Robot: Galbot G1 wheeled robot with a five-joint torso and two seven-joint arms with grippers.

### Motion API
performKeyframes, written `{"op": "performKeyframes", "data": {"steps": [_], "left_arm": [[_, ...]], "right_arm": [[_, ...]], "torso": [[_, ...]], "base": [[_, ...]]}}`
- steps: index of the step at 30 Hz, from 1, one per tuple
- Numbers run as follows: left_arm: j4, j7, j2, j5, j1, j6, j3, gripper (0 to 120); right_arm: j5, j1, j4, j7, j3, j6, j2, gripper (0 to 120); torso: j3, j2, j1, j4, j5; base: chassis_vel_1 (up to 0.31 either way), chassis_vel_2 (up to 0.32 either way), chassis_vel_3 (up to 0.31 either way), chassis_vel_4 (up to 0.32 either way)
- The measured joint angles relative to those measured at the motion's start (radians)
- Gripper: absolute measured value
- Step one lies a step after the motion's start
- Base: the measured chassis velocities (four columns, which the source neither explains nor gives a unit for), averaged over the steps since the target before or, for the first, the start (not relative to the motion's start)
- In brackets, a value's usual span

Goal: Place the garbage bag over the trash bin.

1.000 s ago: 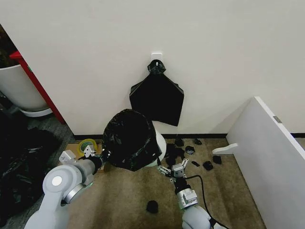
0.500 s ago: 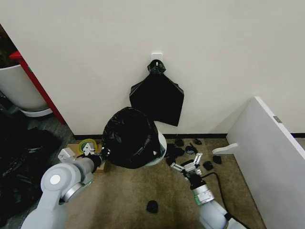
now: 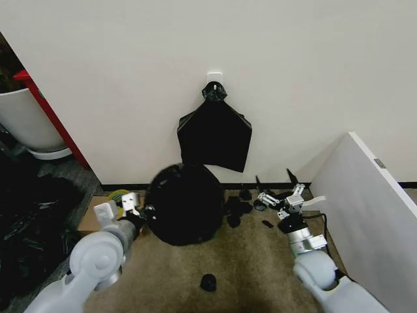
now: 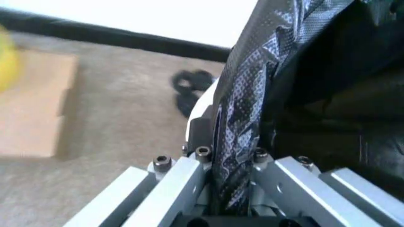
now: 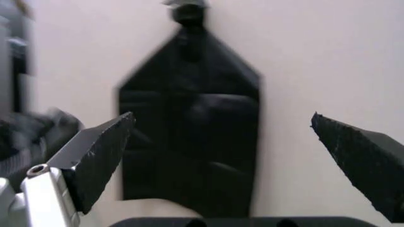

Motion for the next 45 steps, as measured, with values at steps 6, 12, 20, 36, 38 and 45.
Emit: {"op": "performKeyframes", "data": {"steps": [6, 12, 20, 36, 38, 45], "left_arm": [[0.123, 0.342, 0.112, 0.410, -0.016, -0.340, 0.192, 0], [0.198, 0.491, 0.125, 0.569, -0.012, -0.506, 0.194, 0], [0.247, 0.587, 0.116, 0.652, -0.003, -0.649, 0.139, 0], [0.215, 0.614, 0.125, 0.662, 0.025, -0.665, 0.130, 0], [0.213, 0.617, 0.126, 0.664, 0.027, -0.667, 0.130, 0], [0.212, 0.621, 0.123, 0.665, 0.028, -0.672, 0.127, 0]], "right_arm": [[0.162, 0.059, -0.072, -0.265, -0.003, 0.024, 0.004, 100], [0.191, 0.068, -0.085, -0.336, 0.004, 0.029, -0.001, 100], [0.228, 0.057, -0.112, -0.565, 0.023, 0.054, -0.013, 100], [0.018, 0.062, -0.132, -0.308, 0.001, 0.031, 0.006, 100], [0.002, 0.064, -0.135, -0.294, 0.001, 0.028, 0.007, 100], [-0.025, 0.054, -0.106, -0.209, 0.003, 0.018, -0.003, 100]], "torso": [[0.000, 0.000, 0.000, 0.0004, 0.0000], [0.000, 0.000, 0.000, 0.0002, -0.0001], [0.000, 0.000, 0.000, 0.0001, -0.0002], [0.000, 0.000, 0.000, 0.0002, -0.0001], [0.000, 0.000, 0.000, 0.0002, -0.0002], [0.000, 0.000, 0.000, 0.0002, 0.0000]], "base": [[0.000, 0.000, 0.000, 0.000], [0.000, 0.000, 0.000, 0.000], [0.000, 0.000, 0.000, 0.000], [0.000, 0.000, 0.000, 0.000], [0.000, 0.000, 0.000, 0.000], [0.000, 0.000, 0.000, 0.000]]}}
